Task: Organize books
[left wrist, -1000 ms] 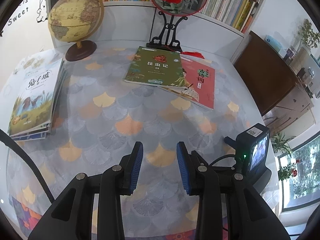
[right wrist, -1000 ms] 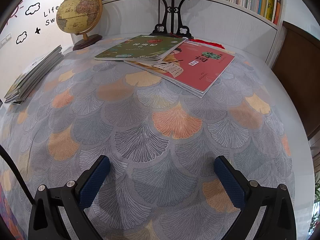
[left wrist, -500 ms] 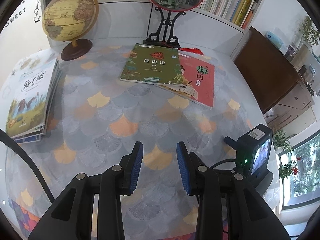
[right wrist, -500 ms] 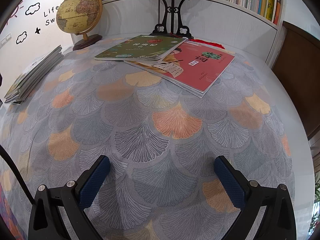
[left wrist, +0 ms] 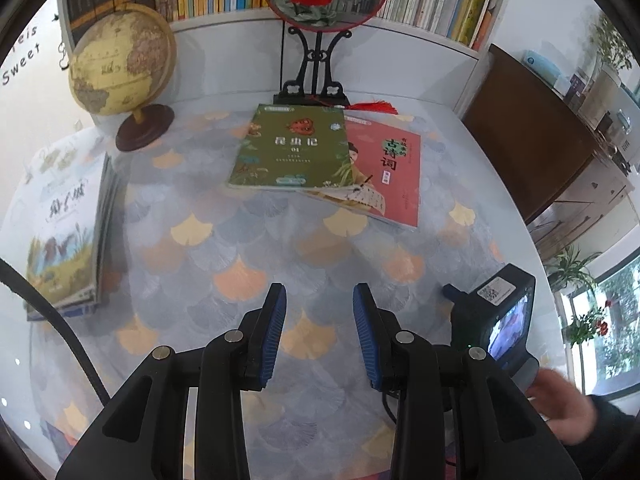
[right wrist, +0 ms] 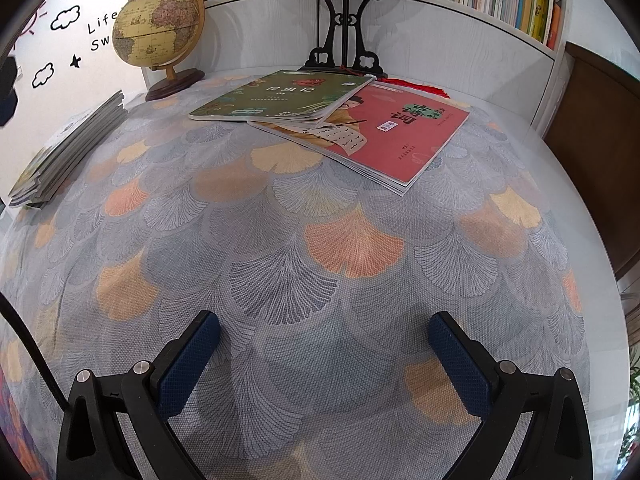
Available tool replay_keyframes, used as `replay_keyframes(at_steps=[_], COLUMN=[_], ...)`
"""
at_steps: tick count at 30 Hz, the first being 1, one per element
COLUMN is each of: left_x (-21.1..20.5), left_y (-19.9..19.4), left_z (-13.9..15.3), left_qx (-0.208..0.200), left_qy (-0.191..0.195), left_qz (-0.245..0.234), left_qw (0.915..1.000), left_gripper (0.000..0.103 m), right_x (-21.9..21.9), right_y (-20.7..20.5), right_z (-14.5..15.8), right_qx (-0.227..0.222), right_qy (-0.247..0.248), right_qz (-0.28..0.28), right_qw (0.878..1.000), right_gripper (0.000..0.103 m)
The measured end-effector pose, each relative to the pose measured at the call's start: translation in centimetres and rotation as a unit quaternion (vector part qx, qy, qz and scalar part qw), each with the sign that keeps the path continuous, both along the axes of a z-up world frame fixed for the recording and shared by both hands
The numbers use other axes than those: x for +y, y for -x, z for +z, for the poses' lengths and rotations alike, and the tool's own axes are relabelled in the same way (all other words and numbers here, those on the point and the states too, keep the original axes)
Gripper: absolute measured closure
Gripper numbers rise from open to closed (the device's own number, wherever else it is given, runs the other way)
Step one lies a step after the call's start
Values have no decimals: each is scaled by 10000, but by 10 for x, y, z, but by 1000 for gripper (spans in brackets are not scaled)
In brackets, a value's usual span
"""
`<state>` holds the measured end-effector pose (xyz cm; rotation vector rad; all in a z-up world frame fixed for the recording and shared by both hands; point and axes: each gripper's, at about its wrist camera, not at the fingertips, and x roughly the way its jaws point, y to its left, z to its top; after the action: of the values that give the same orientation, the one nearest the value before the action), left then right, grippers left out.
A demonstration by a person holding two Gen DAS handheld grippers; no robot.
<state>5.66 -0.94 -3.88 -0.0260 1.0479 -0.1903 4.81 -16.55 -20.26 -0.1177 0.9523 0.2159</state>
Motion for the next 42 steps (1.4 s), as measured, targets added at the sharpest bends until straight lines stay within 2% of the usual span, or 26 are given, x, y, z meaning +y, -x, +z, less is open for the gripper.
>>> replay_keyframes(at_steps=[4,11,13,15,18,21,22,23,27,31,33,36,42], left_x=[9,34,41,49,59,66,68,69,72,79,85,89,91], left_y=[-14,-46,-58,-70,-92,-116,-127,-132,-167,-202,-219,-235,-252], left_z=[2,-10,-12,-17,-29,-42,-46,-49,-57,-67,-76,-88,-109], left_qx=[-50,68,76,137,235,314,335,345,376,406,510,628,792], left_qy=[12,428,465,535,698,750,739,724,570,623,805,1000,1012], left_qz=[-21,115,92,107,181,197,162,136,-64,-86,-6,-25,60], left_qw=[10000,9990,9988,9984,9971,9965,9966,9967,9976,9972,9954,9930,9917], left_gripper=[71,71,71,71,70,70,70,70,70,67,67,67,67], right_x=[0,0,1,3,6,10,8,8,6,1,3,10,16], right_y=[0,-2,-9,-15,-23,-39,-44,-46,-72,-121,-144,-177,-211], right_z=[0,0,3,4,3,5,12,19,65,94,95,85,54], right_qx=[-1,80,510,849,1158,1704,1713,1629,906,454,399,415,733], right_qy=[-1,-7,35,147,233,315,230,203,96,-533,-668,-766,-780], right_qz=[-5,-54,-74,170,180,152,126,116,-61,-393,-485,-573,-547], right_qw=[10000,10000,9987,9961,9928,9847,9849,9864,9958,9968,9958,9945,9927], right_gripper=[0,0,0,0,0,2,10,11,10,8,8,16,18])
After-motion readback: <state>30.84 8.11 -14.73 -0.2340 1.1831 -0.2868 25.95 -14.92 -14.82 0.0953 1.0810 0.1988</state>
